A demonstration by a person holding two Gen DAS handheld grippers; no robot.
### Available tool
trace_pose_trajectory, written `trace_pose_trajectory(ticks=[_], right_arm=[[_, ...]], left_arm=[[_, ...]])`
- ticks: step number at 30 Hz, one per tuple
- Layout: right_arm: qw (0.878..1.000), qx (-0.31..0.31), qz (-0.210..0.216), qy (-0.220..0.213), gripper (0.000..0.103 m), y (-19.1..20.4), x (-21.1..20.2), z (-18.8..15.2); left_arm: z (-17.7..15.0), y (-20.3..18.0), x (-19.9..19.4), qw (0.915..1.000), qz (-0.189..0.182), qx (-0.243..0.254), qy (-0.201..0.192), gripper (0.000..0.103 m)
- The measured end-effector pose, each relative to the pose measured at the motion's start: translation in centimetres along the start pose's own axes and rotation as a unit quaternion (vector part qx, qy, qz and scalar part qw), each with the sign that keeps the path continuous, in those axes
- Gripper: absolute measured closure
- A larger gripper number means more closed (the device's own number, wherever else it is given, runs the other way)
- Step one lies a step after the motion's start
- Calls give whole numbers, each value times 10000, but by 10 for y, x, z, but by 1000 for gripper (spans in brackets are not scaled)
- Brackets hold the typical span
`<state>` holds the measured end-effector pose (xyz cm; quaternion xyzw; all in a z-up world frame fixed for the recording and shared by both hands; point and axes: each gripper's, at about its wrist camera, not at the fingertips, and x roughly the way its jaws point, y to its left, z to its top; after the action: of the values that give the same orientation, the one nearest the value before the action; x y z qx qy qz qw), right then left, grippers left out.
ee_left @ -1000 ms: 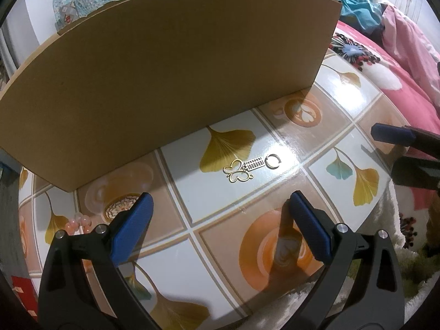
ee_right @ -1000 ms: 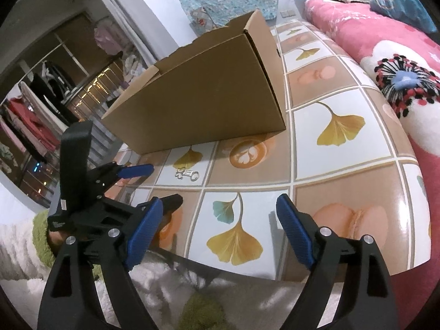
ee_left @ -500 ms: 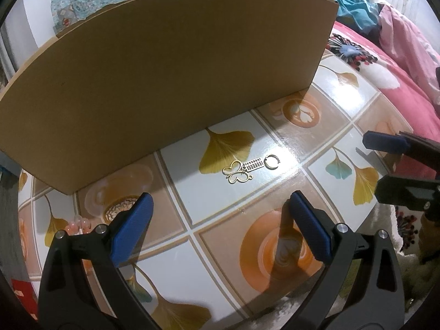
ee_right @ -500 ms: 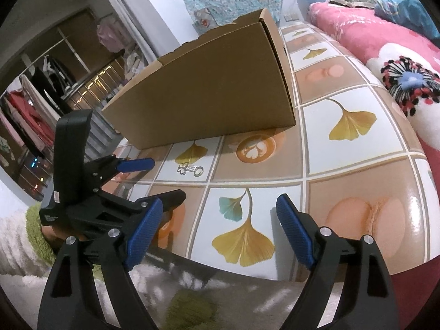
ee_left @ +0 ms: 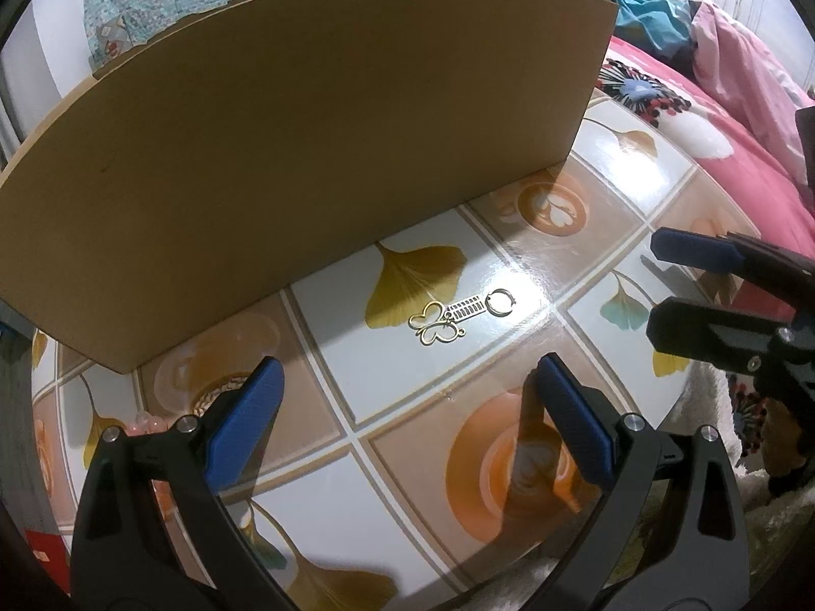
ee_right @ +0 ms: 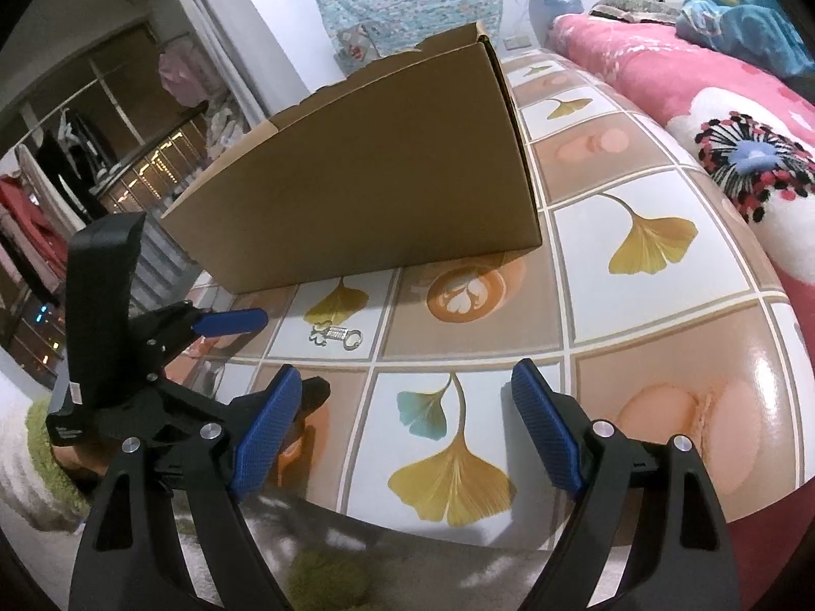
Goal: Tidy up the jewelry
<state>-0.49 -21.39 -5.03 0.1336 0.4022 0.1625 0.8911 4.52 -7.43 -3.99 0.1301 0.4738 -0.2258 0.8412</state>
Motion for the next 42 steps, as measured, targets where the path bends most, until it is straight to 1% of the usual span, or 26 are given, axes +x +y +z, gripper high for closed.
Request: trace_pose_trajectory(ticks=[7, 22, 32, 42], right_arm=[[9998, -96, -133, 58, 21, 5, 4, 0], [9995, -243, -152, 159, 21, 8, 9, 1], [9996, -214, -157, 126, 21, 9, 8, 0], [9996, -195, -182, -8, 21, 12, 0, -1]], left_arm=[[1, -1, 1, 10000, -1, -1, 4, 7], [0, -1, 1, 10000, -2, -3, 9, 7], [1, -1, 2, 10000, -8, -7, 32, 7], [2, -1, 2, 10000, -1, -37, 46, 7]])
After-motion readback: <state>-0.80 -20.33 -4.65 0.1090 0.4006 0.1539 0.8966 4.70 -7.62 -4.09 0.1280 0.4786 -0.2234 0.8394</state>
